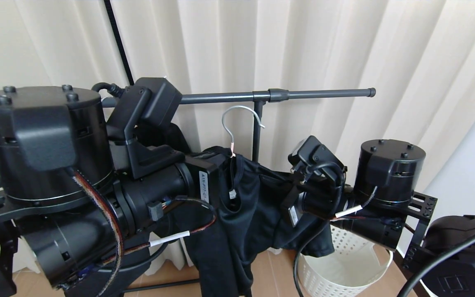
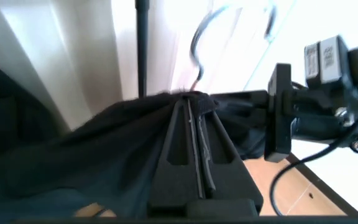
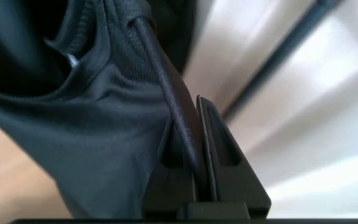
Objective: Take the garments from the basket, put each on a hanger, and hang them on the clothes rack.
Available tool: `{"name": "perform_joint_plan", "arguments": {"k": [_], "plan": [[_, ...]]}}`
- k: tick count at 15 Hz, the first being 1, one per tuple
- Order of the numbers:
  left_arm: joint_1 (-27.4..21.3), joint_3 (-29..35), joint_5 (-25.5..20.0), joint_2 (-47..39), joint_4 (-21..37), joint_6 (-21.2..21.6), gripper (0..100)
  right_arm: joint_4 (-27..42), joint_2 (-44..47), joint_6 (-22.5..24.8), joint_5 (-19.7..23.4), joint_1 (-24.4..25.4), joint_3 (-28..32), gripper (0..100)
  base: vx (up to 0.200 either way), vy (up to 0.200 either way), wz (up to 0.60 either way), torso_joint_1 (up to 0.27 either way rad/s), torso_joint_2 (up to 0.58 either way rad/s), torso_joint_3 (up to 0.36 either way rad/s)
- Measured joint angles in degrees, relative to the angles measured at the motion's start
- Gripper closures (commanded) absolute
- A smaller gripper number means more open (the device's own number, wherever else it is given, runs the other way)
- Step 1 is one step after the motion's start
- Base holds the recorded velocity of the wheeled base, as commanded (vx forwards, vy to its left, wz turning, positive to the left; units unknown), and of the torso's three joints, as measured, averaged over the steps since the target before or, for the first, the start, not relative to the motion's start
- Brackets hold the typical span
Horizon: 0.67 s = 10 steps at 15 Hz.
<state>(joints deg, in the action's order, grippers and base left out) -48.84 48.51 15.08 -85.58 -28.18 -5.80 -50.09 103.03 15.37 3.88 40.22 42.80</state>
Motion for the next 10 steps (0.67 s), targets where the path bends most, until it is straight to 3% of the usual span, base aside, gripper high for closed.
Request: {"name": "perform_joint_plan", "arguments": {"k": [4,5,10], "plan": [[-0.1,-0.4,-0.1,-0.1,-0.1,-0.1,100,-0.3,-0.2,-0.1,0.6,-0.8,-0.5,100,0.000,0.000,0.00,0.000,0.00,0.000],[0.0,-0.5,-0.1,-0.1,-0.1,0.0,0,-0.4,-0.4,-0.1,0.8,-0.9,-0.5,100,0.000,0.000,0.00,0.000,0.00,0.000],[0.4,-0.9,0.1,0.1,-2.0,0.1,0,-0.2,-1.2,0.0,0.9,-2.4,-0.4,100,0.000,0.000,0.00,0.000,0.00,0.000]]}}
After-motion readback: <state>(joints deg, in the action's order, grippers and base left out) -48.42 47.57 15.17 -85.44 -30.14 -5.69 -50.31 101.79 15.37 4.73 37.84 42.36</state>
